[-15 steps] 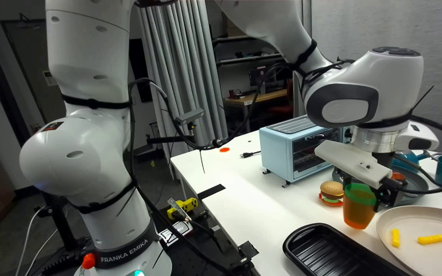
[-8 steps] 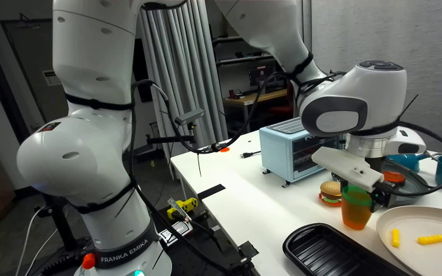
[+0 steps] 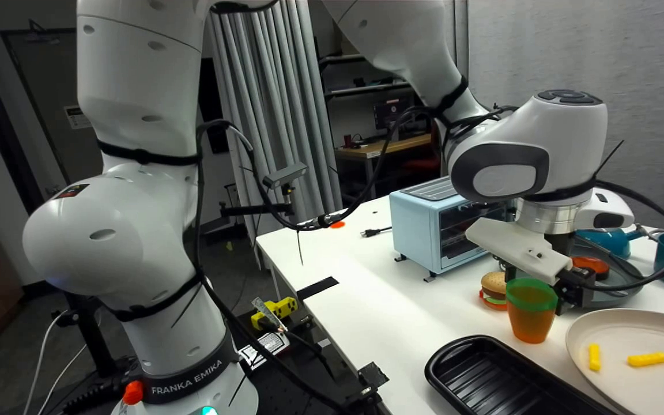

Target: Pour the things in the green cup onto the plate

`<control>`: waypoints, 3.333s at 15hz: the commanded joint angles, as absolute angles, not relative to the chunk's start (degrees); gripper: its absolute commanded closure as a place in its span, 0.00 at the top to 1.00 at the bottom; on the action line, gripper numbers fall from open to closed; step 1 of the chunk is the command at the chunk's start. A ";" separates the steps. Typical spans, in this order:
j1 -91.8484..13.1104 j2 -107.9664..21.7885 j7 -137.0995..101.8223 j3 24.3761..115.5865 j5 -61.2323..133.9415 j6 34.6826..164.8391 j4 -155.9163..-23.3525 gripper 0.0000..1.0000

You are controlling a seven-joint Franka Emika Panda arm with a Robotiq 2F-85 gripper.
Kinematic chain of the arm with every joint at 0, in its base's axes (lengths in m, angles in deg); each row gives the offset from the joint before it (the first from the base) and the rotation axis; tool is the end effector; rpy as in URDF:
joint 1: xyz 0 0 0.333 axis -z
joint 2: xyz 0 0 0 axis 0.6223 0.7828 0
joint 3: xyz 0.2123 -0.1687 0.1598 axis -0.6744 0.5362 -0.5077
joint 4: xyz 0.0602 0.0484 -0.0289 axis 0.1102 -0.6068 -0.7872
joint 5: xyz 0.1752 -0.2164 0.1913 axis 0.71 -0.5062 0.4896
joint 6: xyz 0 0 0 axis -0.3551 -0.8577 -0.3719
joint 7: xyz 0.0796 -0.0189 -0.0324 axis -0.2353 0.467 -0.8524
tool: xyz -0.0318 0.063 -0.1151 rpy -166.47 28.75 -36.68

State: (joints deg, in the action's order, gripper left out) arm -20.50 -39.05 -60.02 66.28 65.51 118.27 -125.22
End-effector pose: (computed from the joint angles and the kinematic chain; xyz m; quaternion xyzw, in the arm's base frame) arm 0.4968 -0.1719 0.2343 -0.9927 0.0299 -0.0861 0.0786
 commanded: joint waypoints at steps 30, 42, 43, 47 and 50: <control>-25.62 -61.72 -61.26 74.47 65.41 115.54 -129.52 1.00; -25.65 -61.72 -61.26 74.49 65.41 115.54 -129.53 1.00; -25.65 -61.72 -61.26 74.49 65.41 115.54 -129.54 1.00; -25.65 -61.72 -61.26 74.49 65.41 115.54 -129.54 1.00; -25.65 -61.72 -61.26 74.49 65.41 115.54 -129.54 1.00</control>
